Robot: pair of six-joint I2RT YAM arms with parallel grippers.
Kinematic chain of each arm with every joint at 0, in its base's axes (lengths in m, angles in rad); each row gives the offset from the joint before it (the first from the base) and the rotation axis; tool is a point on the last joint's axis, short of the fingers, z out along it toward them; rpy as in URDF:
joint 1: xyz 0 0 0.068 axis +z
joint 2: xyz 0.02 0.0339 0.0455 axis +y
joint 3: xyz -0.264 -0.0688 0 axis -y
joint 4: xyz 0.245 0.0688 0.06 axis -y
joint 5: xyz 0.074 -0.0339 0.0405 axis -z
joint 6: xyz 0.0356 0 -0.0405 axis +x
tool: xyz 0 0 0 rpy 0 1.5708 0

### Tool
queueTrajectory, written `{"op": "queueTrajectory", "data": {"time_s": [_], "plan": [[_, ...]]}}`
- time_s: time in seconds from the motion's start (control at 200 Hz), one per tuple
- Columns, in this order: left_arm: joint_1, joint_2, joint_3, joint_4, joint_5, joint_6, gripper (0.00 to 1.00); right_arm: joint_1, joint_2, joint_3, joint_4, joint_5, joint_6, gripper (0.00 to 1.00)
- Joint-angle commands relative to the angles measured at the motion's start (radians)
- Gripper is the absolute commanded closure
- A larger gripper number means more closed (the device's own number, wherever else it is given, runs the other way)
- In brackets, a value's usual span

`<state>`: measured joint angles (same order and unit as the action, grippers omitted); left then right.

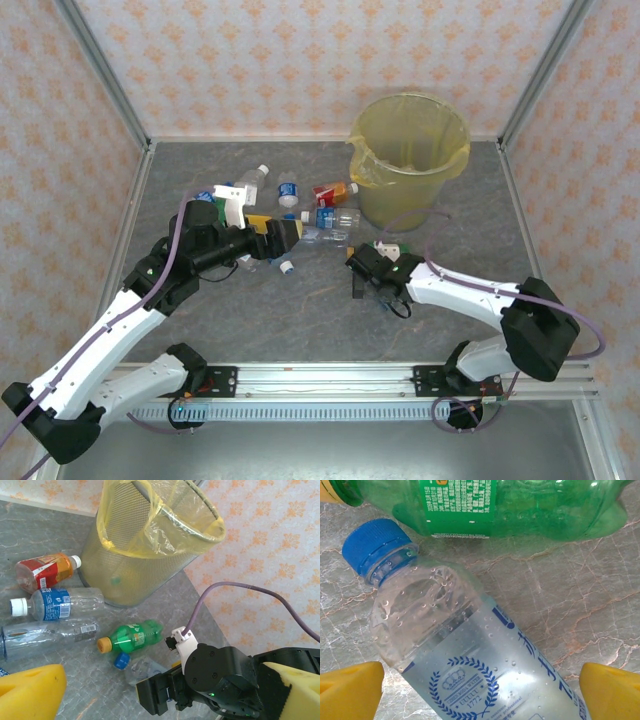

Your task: Put the plastic bottles in the bin

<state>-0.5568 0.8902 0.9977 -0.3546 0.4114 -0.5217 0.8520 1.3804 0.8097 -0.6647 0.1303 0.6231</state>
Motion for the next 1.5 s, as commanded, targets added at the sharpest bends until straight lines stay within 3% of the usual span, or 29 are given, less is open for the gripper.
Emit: {"op": "queueTrajectory", "data": {"time_s": [0.0, 0.35, 1.006, 1.166, 1.497], "plan": [[-0.006, 0.006, 0.028, -0.016, -0.014, 0.027, 0.01, 0.004, 0.018, -0.01, -0.006, 0.006, -0.012, 0.01], [-0.006, 0.008, 0.015, -0.004, -0.002, 0.017, 0.01, 0.009, 0.077, 0.029, 0.022, -0.063, -0.032, 0.0], [-0.005, -0.006, -0.002, 0.01, 0.015, -0.009, 0.01, 0.012, 0.219, 0.089, 0.036, -0.063, -0.17, 0.26], [-0.006, -0.01, 0.008, 0.002, 0.007, 0.002, 0.01, 0.023, 0.21, 0.104, 0.023, -0.057, -0.178, 0.43], [-0.006, -0.009, 0.019, 0.008, -0.048, 0.013, 0.01, 0.052, 0.102, 0.188, -0.034, -0.008, -0.157, 0.43]]}}
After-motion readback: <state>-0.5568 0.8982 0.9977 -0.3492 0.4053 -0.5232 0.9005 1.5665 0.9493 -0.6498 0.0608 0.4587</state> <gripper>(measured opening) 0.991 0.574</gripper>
